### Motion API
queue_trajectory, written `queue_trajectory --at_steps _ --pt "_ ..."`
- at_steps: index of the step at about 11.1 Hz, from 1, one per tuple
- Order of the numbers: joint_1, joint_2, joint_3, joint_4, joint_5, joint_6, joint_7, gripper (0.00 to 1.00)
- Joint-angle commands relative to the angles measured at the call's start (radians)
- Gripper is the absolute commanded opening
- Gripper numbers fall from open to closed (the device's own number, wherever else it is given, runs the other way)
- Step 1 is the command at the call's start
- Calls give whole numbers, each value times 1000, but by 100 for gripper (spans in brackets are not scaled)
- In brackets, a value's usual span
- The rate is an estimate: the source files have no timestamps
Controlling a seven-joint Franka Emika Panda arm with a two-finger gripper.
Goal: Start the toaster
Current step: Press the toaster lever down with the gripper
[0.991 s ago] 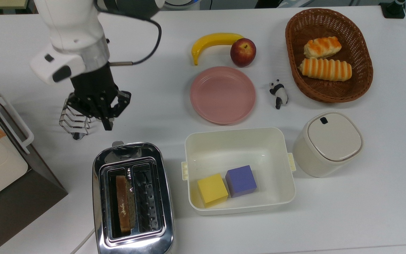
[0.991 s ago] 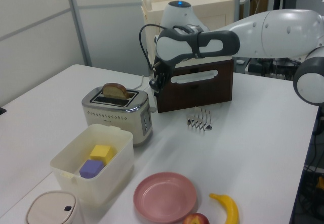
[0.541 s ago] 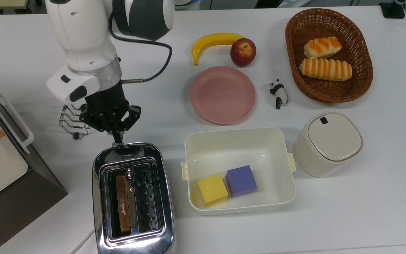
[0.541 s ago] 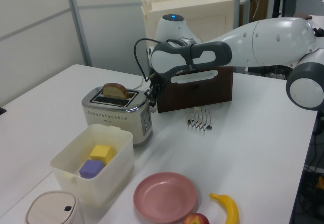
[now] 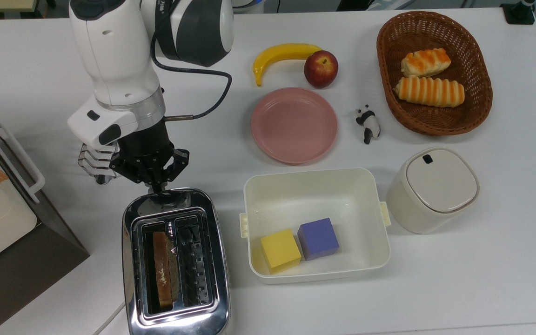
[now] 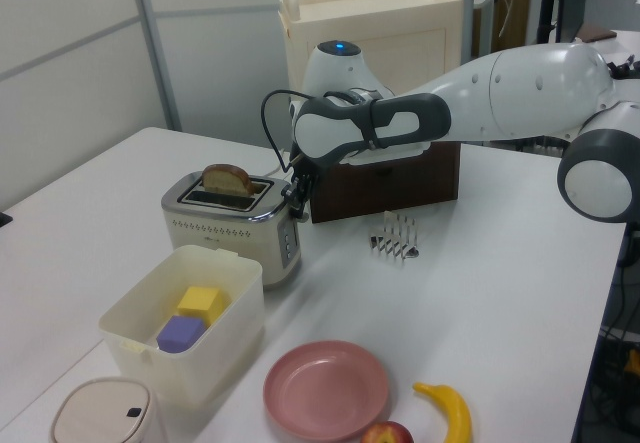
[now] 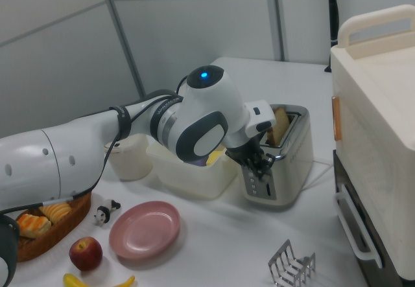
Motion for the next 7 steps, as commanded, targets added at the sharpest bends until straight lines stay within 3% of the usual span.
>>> queue_trajectory --at_steps 1,7 --pt "2 23 1 -16 13 36 -29 0" --pt "-4 67 1 -36 -18 38 -34 0"
